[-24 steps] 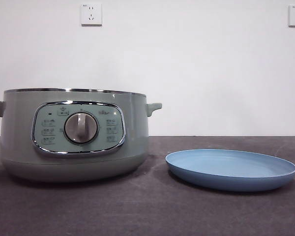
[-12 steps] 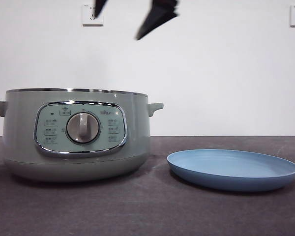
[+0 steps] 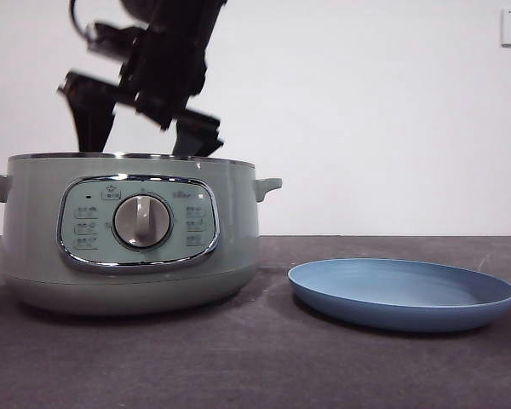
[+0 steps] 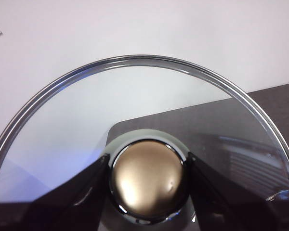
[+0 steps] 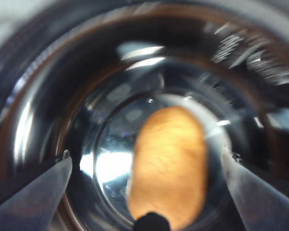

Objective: Take the potato out from the steamer,put the potato on the plate,close the lid

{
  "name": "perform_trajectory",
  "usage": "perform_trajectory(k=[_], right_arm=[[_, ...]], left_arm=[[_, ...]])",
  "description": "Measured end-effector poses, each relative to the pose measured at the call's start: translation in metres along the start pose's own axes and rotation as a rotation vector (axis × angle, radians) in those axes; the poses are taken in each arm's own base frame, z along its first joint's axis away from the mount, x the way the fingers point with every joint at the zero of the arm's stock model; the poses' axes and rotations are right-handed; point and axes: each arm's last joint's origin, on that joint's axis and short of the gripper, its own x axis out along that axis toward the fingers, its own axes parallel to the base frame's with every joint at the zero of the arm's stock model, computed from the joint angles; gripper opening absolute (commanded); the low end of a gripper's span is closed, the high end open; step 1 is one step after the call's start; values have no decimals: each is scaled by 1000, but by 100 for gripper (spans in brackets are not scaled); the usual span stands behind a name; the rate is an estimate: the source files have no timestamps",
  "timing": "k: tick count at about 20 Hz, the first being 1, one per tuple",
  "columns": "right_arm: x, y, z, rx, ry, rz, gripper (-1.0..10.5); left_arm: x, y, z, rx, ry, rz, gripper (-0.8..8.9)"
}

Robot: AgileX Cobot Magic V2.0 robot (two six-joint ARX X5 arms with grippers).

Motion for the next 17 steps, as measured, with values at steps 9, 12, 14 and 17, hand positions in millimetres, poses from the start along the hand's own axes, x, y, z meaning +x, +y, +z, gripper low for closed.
perform_trajectory(k=[9,12,14,17], right_arm=[[11,-10,-6,8,51,-1,88],[12,-9,-5,-31,40,2,-11],[11,-11,-5,-31,43,0,-11],[-45,-18,1,-21,-51,-27,-11]], left_arm=[[0,0,0,1,1,-1,-8],[0,-1,0,1,-2,-23,-8],[0,-2,0,1,-8,-64,-8],[0,-3,0,1,-10,-81,-8]])
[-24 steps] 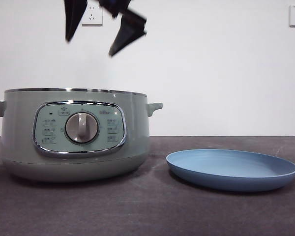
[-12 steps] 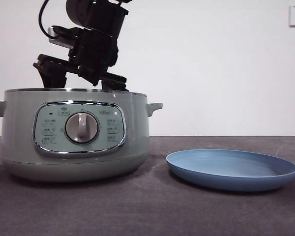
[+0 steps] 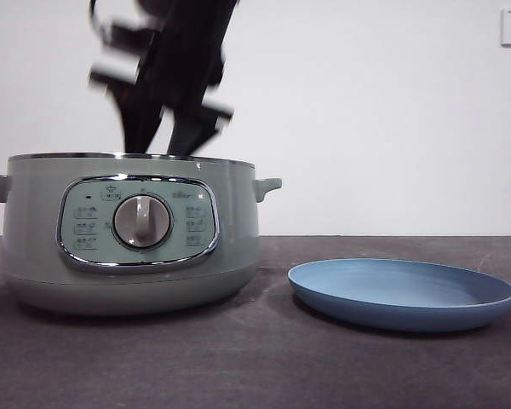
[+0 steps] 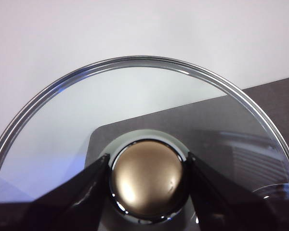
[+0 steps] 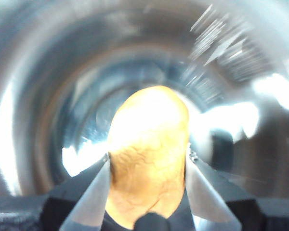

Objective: Take the potato out from the steamer,put the potato on the plate,close the lid

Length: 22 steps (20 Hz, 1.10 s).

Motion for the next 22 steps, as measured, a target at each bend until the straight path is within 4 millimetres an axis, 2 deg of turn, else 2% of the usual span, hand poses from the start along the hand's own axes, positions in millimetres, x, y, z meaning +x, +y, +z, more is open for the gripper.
perform_trajectory(k=[2,3,4,6,9,11,14,18,22], right_arm=[[-100,-2,2,12,-165,-35,-11],[-150,-3,-4,16,-253,-56,-11],[-192,-2,-13,19,-330,-76,-11],[-245,-1,-34,31,-391,-102,-11],[-294,-4,-68,68,-392,-144,-11],[-319,-10,-83,118,-430,-245,-11],[-331,-19,-93,196,-438,-363,-11],[-330,-36,-97,312,-417,-476,-11],[-313,-49,-98,372,-352,-481,-11]], left_arm=[[0,0,0,0,1,3,-8],[0,0,0,0,0,3,-8],[0,0,0,0,0,-1,-8],[0,-1,0,0,-8,-52,-8],[0,-5,1,0,-25,-168,-8],[-1,-7,1,0,-38,-249,-8],[-1,-10,1,0,-50,-336,-8],[-2,-12,2,1,-63,-422,-8],[-2,-13,2,1,-68,-452,-8]])
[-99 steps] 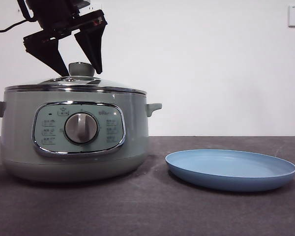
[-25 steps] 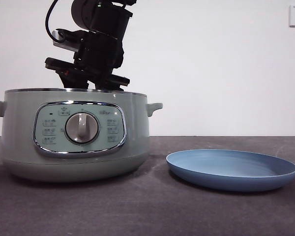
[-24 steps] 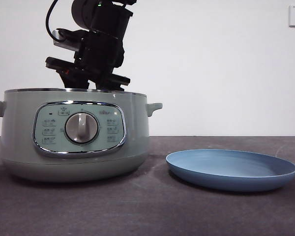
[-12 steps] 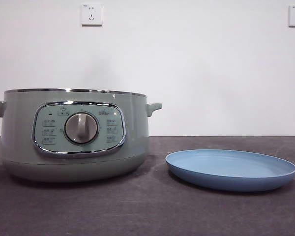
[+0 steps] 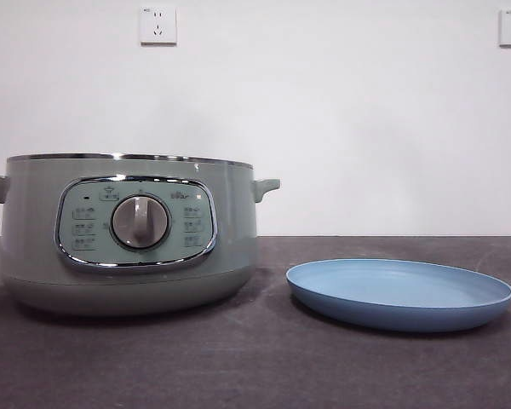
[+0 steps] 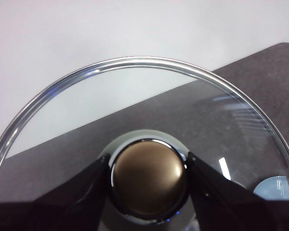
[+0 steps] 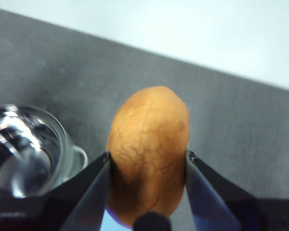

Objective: Take the potato out from the steamer,put the potato on the plate,close the lid

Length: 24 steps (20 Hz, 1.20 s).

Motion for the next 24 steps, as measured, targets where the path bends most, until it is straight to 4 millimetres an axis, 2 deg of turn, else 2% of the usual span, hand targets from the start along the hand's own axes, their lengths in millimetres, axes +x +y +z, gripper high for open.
perform_trajectory(k=[4,8,10,13,21,24], right_arm=[[38,7,-17,-12,155,-1,-11],[86,17,-47,-39,362,43,-11],[125,26,-75,-52,485,70,-11],[169,35,-108,-57,532,76,-11],[238,48,-178,-53,663,121,-11],[253,48,-189,-50,708,115,-11]], left_arm=[[0,0,0,0,0,-4,-8],[0,0,0,0,0,-4,-7],[0,0,0,0,-1,-5,-7],[0,0,0,0,0,-5,-7],[0,0,0,0,0,-5,-7],[0,0,0,0,1,-5,-7]])
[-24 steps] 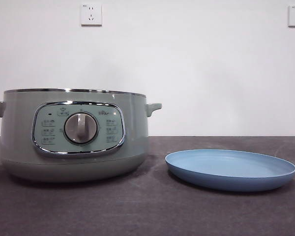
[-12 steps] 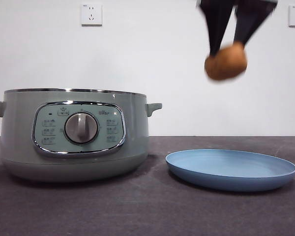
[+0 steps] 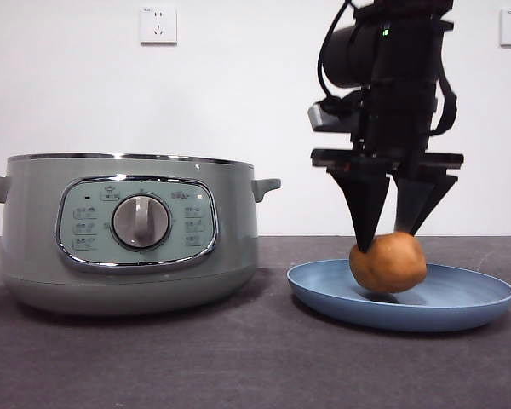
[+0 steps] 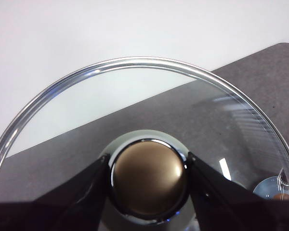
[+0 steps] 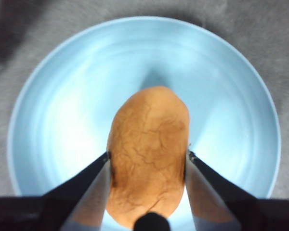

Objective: Take the potato out from the steamer,put the potato on the plate,close the lid

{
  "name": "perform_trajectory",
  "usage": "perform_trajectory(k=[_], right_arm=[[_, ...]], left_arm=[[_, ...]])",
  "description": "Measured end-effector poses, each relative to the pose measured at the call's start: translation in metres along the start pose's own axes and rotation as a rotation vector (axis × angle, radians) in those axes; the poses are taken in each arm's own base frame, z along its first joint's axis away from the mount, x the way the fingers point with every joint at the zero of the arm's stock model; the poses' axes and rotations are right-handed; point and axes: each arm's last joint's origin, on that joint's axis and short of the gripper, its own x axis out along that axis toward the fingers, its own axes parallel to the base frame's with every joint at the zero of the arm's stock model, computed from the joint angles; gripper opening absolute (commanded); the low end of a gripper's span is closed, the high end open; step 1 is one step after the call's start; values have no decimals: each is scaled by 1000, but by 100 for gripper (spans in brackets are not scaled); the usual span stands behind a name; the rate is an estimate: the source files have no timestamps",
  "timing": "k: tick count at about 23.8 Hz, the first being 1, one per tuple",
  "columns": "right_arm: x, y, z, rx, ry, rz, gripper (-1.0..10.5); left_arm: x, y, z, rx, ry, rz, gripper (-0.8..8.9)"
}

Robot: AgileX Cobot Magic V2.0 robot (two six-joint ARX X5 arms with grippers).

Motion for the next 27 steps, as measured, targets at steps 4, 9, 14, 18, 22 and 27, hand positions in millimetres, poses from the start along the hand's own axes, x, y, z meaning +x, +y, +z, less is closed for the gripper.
perform_trajectory(k=[4,9,14,18,22,27], right_arm=[[3,-6,1,16,2,-1,-11],[4,-18,1,39,0,41,-11],[4,-26,1,42,0,38,-10],[4,-26,1,38,0,42,76],[4,-26,1,38,0,76,451],[4,-25,0,37,11,86,448]], left_arm=[[0,0,0,0,0,0,-7],[0,0,0,0,0,0,-7],[0,0,0,0,0,0,-7],[0,0,0,0,0,0,-7],[0,0,0,0,0,0,-7],[0,0,0,0,0,0,-7]])
